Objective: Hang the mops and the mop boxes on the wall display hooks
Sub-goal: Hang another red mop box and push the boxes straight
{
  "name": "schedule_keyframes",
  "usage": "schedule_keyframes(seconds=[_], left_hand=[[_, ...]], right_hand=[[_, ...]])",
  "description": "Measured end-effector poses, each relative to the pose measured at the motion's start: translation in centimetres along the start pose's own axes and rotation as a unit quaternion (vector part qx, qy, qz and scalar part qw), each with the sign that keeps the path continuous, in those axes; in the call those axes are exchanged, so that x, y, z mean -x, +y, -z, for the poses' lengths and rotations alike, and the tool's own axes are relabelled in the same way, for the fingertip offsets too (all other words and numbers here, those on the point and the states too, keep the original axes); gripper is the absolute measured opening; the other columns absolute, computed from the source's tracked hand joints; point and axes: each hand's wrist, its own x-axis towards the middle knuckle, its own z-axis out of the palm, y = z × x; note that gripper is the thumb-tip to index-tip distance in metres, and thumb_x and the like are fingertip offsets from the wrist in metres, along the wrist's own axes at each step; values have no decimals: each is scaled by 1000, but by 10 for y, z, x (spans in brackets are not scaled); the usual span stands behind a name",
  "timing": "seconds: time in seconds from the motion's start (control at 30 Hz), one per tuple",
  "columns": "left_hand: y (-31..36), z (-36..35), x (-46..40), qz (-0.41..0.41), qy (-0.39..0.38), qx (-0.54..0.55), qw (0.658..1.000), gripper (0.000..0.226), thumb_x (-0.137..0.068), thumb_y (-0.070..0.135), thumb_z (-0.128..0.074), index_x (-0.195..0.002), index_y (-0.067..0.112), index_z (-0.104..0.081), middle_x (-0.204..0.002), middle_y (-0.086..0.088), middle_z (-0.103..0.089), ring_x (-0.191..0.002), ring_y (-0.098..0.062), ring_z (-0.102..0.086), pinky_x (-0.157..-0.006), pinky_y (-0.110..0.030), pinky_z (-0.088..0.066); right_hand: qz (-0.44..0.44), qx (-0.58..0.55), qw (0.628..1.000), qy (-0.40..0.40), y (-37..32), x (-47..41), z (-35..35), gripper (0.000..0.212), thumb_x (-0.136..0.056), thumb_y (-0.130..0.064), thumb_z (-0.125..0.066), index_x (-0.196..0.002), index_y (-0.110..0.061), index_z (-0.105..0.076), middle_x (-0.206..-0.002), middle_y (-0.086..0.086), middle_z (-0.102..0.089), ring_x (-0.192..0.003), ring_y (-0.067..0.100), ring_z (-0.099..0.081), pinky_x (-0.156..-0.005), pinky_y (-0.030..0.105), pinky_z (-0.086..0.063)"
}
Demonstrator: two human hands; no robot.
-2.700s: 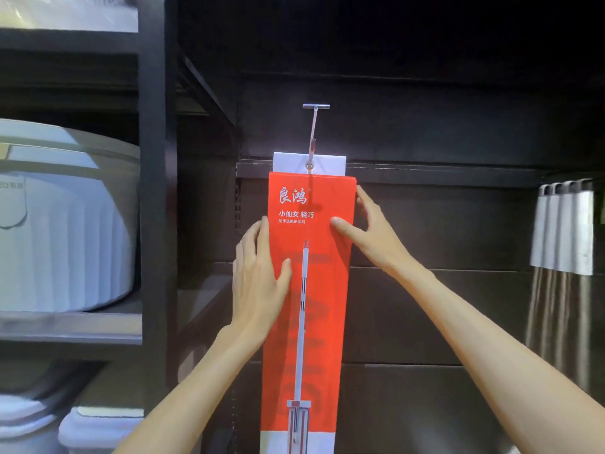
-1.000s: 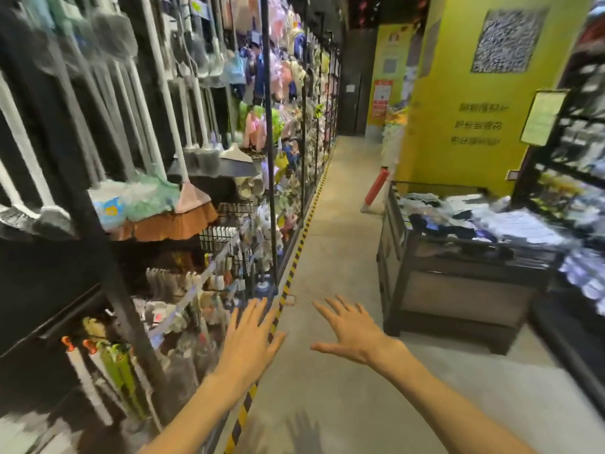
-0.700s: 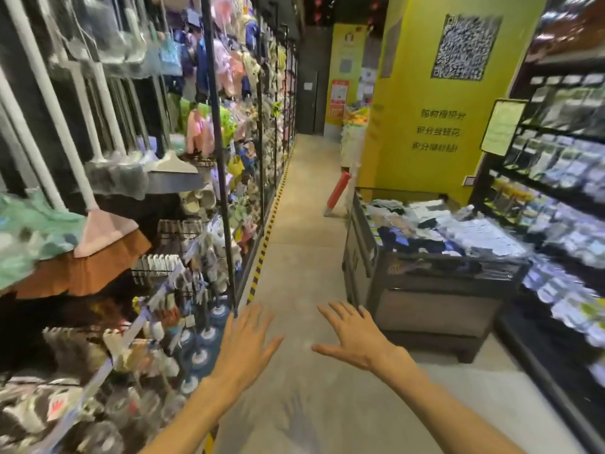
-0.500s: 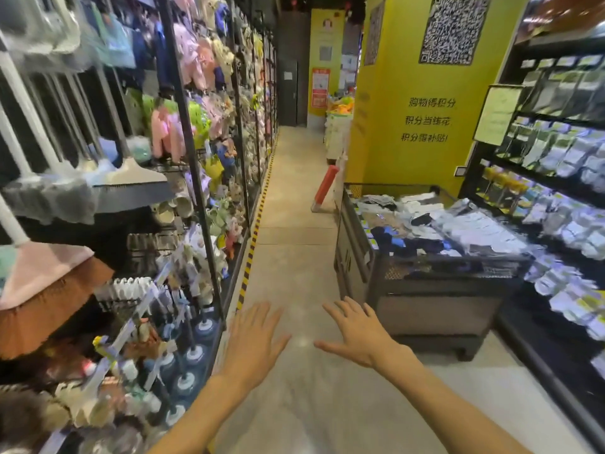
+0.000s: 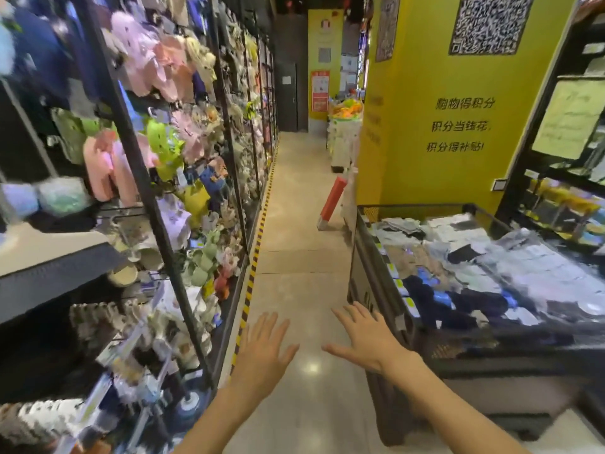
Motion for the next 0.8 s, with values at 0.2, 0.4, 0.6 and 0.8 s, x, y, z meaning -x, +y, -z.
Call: schedule_keyframes(seconds=[0.2,0.4,0.6,0.8], left_hand=[[-58,9,-138,31,7,13,999,90,-91,77,-1,-162,32,-33,-172,0,-26,-161,-23,-17,-129,-49,-11],[-141,-7,-284,46,13,31,998,99,-85,82,9,-163,33,-29,-174,3,-18,-163,-18,-9,-129,-47,-9],[-218,-7,-438,30,16,28,999,103,-85,83,13,-157,31,-40,-168,3,-33,-159,-21,-24,-127,-52,-18],[-270,9,-588,-5,-5,35,999,113,-78,86,21,-161,30,-32,-171,1,-28,-161,-23,-16,-130,-49,-11]], right_hand=[[28,16,999,-3,10,-167,29,124,-64,-101,-4,-168,-33,-9,-176,1,-16,-163,25,-12,-130,55,-14],[34,20,999,-17,16,-334,28,112,-79,-100,-13,-169,-34,-7,-177,1,-14,-164,24,-8,-130,52,-9],[-7,18,999,-32,23,-495,30,138,-52,-107,9,-168,-35,-7,-176,1,-17,-163,24,-14,-129,52,-14],[-29,4,999,-34,39,-631,65,99,-90,-90,-31,-169,-34,-10,-176,2,-17,-162,24,-17,-128,48,-15]])
